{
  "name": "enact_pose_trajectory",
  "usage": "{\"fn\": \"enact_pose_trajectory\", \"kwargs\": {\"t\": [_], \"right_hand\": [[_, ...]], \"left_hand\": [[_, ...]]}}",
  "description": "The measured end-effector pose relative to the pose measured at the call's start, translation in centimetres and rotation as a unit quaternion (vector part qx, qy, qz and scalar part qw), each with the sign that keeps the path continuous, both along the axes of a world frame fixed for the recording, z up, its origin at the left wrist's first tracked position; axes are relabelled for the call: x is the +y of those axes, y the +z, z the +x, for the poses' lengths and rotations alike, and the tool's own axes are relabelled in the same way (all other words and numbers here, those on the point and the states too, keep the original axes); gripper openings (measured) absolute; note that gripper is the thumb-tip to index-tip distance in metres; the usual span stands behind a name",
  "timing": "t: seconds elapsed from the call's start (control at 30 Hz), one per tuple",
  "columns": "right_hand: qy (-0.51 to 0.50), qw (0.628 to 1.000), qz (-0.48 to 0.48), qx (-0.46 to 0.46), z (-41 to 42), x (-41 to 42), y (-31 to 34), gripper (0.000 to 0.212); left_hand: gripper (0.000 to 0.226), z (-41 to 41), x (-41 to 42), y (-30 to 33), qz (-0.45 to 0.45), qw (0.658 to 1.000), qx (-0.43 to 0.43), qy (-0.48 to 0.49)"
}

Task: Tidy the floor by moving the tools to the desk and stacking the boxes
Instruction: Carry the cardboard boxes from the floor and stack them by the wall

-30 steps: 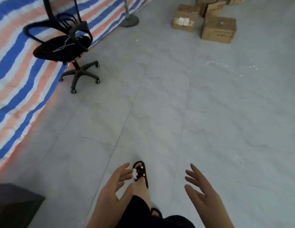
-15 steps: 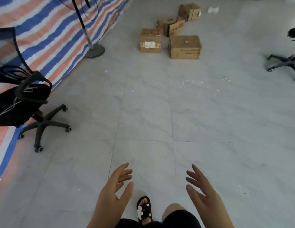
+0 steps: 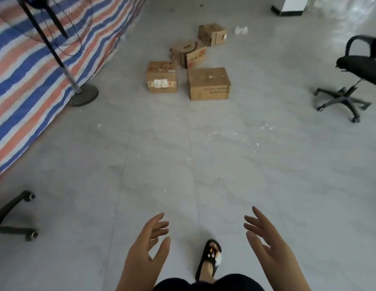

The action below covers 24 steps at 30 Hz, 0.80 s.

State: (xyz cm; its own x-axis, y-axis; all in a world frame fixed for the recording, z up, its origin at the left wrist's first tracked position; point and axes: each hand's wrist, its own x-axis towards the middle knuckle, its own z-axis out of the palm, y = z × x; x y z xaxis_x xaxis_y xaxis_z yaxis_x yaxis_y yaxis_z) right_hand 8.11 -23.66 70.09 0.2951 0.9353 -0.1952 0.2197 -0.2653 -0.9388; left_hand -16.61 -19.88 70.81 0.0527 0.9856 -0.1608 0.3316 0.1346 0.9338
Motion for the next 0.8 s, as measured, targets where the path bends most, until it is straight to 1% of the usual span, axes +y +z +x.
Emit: {"fn": "enact_pose_trajectory", "kwargs": {"t": [0.1,0.17,0.3,0.4,0.5,0.63,0.73,0.8], "right_hand": [[0.0,1.0,0.006,-0.013,3.8,6.9,0.7,0.052],[0.005,1.0,-0.006,-0.009,5.6,10.4,0.4,0.059],[0.013,0.999,-0.044,-0.019,8.4,17.3,-0.6,0.069],[0.003,0.998,-0.054,-0.015,10.6,23.9,-1.6,0.062],[-0.007,0.999,-0.05,-0.013,12.3,32.0,-2.2,0.052],[-0.024,0.999,-0.041,-0.007,13.9,43.4,-2.0,0.05],[-0.04,0.999,-0.026,-0.015,14.9,51.3,-1.1,0.051],[-0.033,0.999,-0.033,-0.005,15.6,55.4,-1.3,0.05]], "left_hand": [[0.045,4.1,7.1,0.4,0.009,1.0,-0.006,-0.017],[0.048,6.3,10.9,0.3,0.006,1.0,-0.004,-0.027],[0.043,9.2,18.5,-0.2,-0.015,1.0,-0.001,-0.02],[0.043,11.2,25.2,-1.1,-0.026,0.999,-0.001,-0.019],[0.044,13.0,33.8,-1.5,-0.029,0.999,0.006,-0.022],[0.065,14.6,47.0,-0.9,-0.003,0.999,0.019,-0.042],[0.056,15.8,55.0,0.3,0.009,0.998,0.03,-0.054],[0.056,16.5,58.9,0.1,-0.003,0.998,0.029,-0.064]]}}
